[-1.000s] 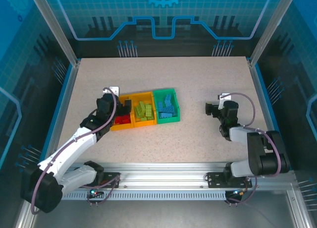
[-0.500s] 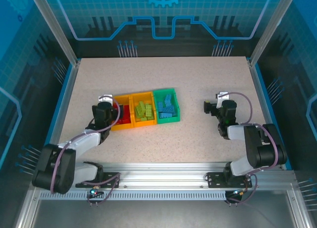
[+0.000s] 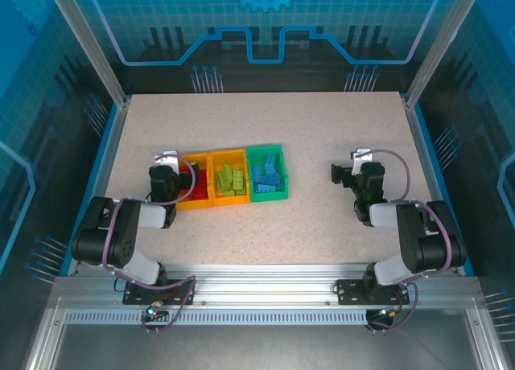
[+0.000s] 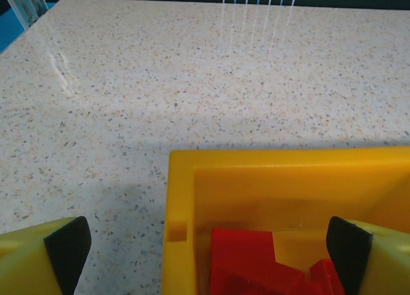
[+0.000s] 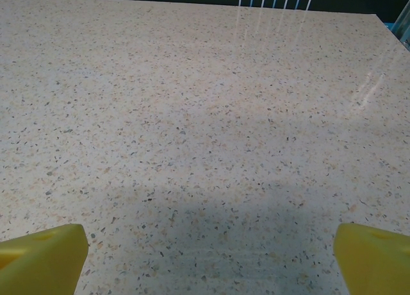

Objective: Sort the legos into containers by color

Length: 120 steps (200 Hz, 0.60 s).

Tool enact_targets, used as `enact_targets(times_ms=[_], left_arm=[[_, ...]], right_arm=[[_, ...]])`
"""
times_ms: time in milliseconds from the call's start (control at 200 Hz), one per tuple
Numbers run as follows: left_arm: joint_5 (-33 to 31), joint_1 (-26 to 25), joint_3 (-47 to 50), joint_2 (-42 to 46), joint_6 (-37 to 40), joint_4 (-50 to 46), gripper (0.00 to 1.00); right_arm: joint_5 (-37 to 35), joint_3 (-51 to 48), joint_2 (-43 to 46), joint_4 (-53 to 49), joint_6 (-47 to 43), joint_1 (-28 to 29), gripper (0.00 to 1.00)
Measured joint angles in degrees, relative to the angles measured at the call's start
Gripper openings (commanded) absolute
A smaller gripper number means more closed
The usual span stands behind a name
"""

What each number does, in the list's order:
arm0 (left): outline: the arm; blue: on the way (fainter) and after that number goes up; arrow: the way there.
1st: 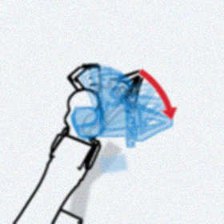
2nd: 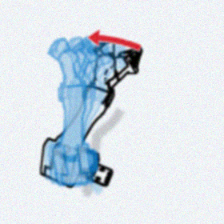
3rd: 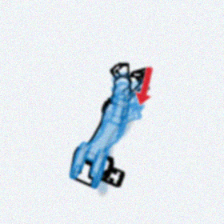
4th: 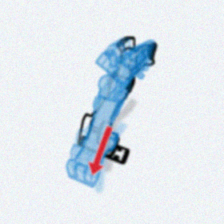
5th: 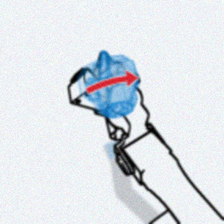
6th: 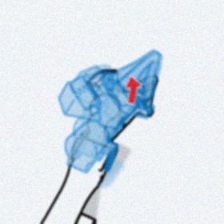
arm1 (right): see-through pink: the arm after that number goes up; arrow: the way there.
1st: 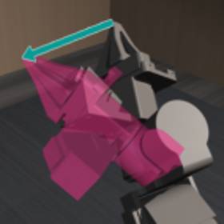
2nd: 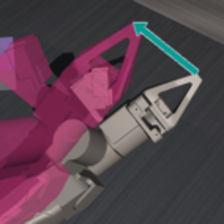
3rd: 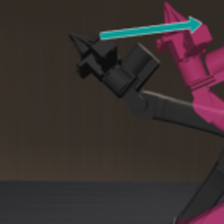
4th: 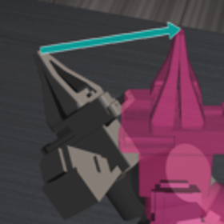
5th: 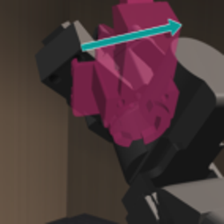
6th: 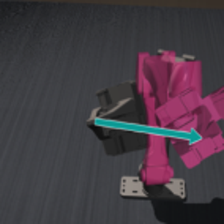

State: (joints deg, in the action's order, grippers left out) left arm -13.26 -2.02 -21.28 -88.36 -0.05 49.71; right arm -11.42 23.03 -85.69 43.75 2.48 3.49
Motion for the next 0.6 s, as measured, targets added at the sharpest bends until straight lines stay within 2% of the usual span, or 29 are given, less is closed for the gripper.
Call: enact_targets(times_ms=[600], left_arm=[[1.79, 0.04, 0.00, 0.00, 0.02, 0.76, 0.99]], right_arm=[[0.00, 0.00, 0.00, 0.02, 0.00, 0.00, 1.00]])
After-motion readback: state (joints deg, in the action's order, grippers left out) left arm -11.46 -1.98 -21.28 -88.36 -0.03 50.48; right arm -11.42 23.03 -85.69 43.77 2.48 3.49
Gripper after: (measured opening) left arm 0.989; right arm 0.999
